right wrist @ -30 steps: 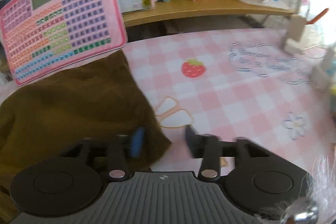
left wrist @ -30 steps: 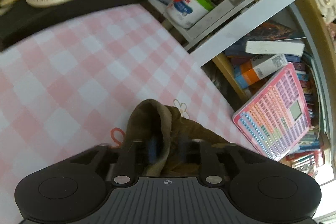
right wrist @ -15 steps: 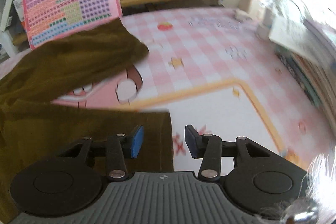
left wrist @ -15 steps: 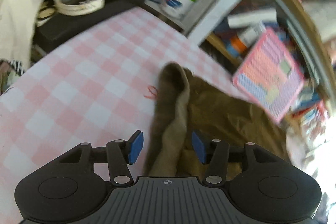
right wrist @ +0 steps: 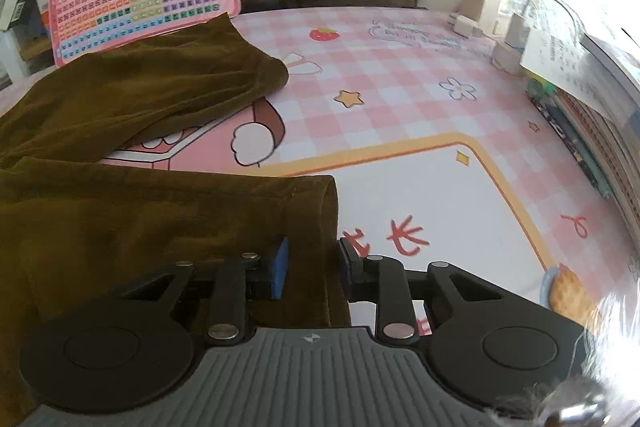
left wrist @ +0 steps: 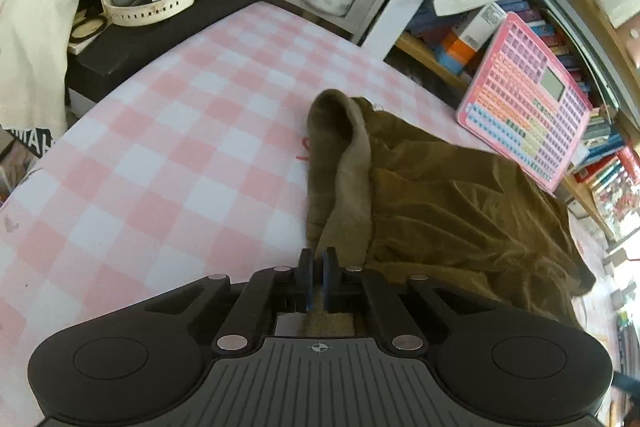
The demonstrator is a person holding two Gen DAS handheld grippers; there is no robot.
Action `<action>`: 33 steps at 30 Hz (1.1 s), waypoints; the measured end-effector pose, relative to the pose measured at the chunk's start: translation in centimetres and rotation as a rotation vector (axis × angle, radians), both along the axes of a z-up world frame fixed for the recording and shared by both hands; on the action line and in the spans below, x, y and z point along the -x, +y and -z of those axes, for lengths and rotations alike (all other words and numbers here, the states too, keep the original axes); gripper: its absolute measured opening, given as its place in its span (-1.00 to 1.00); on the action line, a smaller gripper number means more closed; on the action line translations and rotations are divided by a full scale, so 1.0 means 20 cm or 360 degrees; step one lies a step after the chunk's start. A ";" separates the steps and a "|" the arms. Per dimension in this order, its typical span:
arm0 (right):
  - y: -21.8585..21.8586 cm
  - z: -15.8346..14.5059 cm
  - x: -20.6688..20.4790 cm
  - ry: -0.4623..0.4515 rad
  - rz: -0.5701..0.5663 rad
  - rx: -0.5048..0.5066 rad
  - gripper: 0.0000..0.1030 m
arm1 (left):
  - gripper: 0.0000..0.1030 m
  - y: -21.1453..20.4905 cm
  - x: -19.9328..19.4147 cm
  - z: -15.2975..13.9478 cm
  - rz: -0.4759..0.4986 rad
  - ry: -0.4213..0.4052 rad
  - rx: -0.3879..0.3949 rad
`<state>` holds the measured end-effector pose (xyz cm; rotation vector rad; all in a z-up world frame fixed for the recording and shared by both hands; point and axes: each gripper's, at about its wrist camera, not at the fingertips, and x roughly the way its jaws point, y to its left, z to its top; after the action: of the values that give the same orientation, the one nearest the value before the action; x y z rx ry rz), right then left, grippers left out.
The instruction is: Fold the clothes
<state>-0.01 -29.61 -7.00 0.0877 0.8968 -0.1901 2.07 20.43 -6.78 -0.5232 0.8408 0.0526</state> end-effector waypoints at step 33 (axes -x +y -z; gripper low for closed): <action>0.00 0.00 0.34 -0.0029 -0.0183 -0.0026 -0.44 | -0.90 -0.36 0.21 0.03 0.0104 0.0015 -0.0038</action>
<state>-6.87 -29.52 -7.06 0.0527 0.8825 -0.0750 -2.17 13.27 -7.33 -0.4731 0.8652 0.0052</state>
